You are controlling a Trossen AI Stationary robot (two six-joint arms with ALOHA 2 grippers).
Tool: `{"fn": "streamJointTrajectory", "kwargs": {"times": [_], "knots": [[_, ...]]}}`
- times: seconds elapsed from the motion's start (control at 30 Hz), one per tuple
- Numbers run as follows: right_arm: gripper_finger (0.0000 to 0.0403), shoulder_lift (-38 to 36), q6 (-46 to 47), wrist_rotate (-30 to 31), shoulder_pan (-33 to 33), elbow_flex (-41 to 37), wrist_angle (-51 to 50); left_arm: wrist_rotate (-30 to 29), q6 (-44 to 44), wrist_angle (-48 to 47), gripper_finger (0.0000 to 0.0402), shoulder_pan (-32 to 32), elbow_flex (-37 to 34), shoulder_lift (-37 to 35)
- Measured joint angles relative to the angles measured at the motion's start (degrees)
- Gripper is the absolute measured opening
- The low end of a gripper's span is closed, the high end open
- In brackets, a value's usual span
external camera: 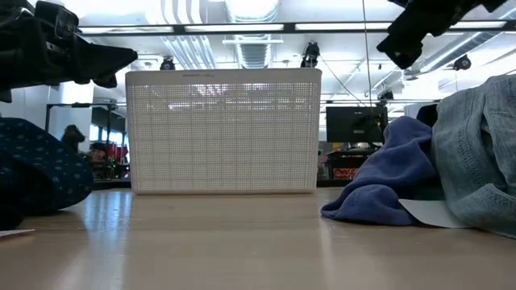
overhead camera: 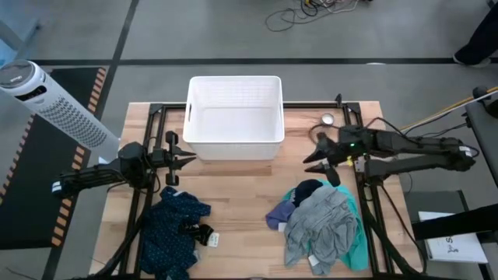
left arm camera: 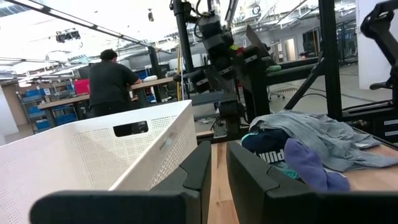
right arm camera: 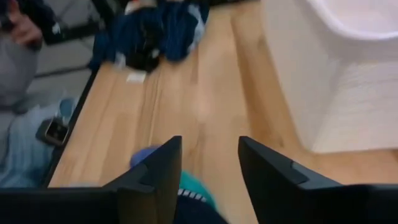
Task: Sort clothes
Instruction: Put the blue sock into the white laundry bin
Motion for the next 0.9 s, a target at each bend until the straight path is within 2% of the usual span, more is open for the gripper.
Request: {"fn": "streamJointTrajectory", "kwargs": {"times": [0.23,0.57,0.9], "knots": [[0.0177,10.88,2.67,-0.14,5.22,1.66,0.61,-0.13,0.42,0.85,0.0038,0.0,0.0,0.0],[0.0188,24.87,6.29,-1.78,14.65,1.66,9.95,-0.18,0.43,0.98,0.0038,0.0,0.0,0.02],[0.0185,35.78,6.88,1.99,16.17,1.69,12.0,-0.16,0.46,1.01,0.0038,0.0,0.0,0.37]]}}
